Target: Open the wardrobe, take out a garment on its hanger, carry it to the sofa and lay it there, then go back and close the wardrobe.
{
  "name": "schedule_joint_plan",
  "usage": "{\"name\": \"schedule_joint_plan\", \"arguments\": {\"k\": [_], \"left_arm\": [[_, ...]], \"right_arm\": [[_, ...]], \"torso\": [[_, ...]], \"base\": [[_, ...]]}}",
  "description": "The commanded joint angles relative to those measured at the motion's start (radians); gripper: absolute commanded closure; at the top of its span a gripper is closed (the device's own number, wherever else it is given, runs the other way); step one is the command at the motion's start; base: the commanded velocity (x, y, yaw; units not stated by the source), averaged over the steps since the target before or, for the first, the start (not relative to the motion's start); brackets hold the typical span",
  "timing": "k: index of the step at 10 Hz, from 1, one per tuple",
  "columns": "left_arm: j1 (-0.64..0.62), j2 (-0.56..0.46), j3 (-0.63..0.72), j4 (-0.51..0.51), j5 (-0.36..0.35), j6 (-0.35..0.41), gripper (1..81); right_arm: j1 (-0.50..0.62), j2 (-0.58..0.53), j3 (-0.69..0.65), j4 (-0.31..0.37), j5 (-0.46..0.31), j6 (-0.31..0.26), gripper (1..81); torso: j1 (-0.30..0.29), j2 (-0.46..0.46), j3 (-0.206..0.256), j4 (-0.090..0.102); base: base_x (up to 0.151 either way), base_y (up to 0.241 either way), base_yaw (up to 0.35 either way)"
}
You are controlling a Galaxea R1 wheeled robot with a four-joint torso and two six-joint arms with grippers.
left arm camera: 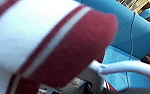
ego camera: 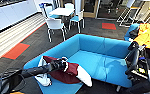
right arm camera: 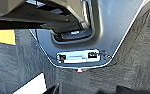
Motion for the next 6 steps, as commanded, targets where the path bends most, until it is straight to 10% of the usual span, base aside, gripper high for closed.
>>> {"name": "schedule_joint_plan", "arguments": {"k": [1,6], "left_arm": [[-0.107,-0.058,-0.026,0.106,0.069,0.037,81.1],[0.026,-0.130,-0.090,0.233,0.123,0.066,81.1]], "right_arm": [[-0.029,0.003,0.006,-0.018,-0.066,0.000,1.0],[-0.031,0.003,0.006,-0.018,-0.064,-0.002,1.0]], "torso": [[0.000,0.000,0.000,0.000],[0.000,0.000,0.000,0.000]], "base": [[0.000,0.000,0.000],[0.000,0.000,0.000]]}}
